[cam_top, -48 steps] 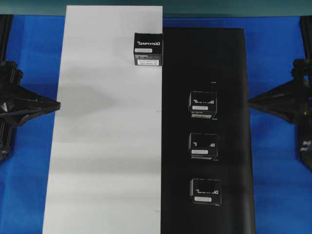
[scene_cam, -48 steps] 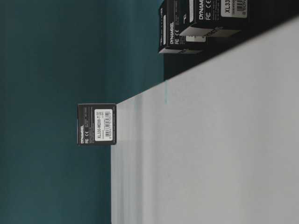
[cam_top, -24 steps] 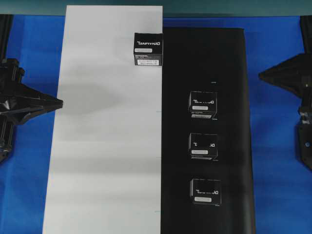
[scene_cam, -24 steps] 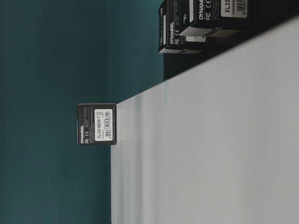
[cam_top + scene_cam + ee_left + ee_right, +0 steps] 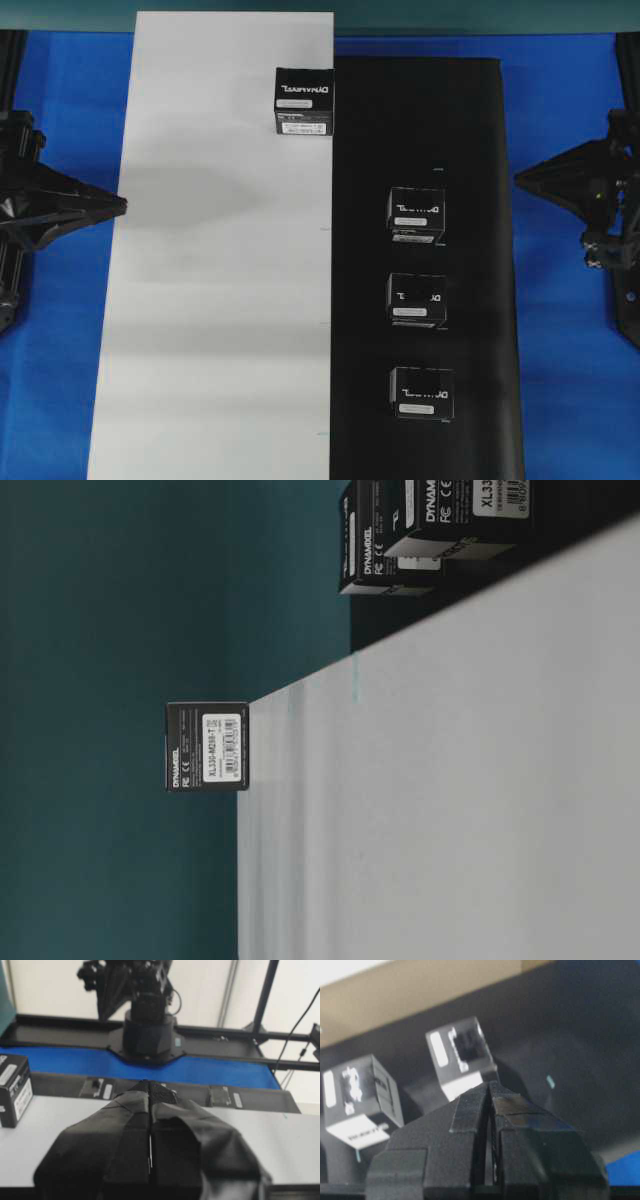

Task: Place the box from the black base onto the white base.
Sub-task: 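Move the right gripper toward the top box on the black base, then lower the open right gripper around the top black-and-white box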

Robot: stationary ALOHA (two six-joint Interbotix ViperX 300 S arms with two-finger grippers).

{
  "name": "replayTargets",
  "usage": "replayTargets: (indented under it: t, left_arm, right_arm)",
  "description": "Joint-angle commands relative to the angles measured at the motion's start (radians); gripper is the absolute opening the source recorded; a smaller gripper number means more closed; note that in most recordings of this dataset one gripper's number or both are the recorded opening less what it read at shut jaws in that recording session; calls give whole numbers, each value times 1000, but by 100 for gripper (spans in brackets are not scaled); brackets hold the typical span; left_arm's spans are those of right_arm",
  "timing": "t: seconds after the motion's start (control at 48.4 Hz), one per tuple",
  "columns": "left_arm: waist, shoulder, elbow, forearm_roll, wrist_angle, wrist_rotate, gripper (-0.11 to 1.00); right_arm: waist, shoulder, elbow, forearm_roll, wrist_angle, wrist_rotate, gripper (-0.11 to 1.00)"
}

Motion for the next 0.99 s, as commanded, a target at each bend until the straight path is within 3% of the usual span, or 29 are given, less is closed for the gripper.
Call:
replayTargets:
  t: [0.0,0.124,0.31,0.517,0.62,0.827,0.972]
  left_arm:
    - [2,3,-34,3,6,-3,-7]
    - [2,3,-35,2,17,-3,-7]
    - [2,8,-35,3,21,-46,-7]
    - [2,8,-35,3,37,-63,-7]
    - [2,8,-37,3,37,-63,-7]
    - [2,9,-38,3,37,-64,-7]
    - [3,9,-40,2,37,-64,-7]
  right_arm:
    - [2,2,21,5,-26,-5,5]
    - [0,5,29,-17,-23,-12,7]
    - [2,63,40,-32,52,-18,22]
    - [17,121,34,-51,58,-87,78]
    - [18,152,15,-54,17,-141,97]
    - [21,238,-9,-54,-21,-253,99]
    - [35,313,-38,-54,-40,-291,99]
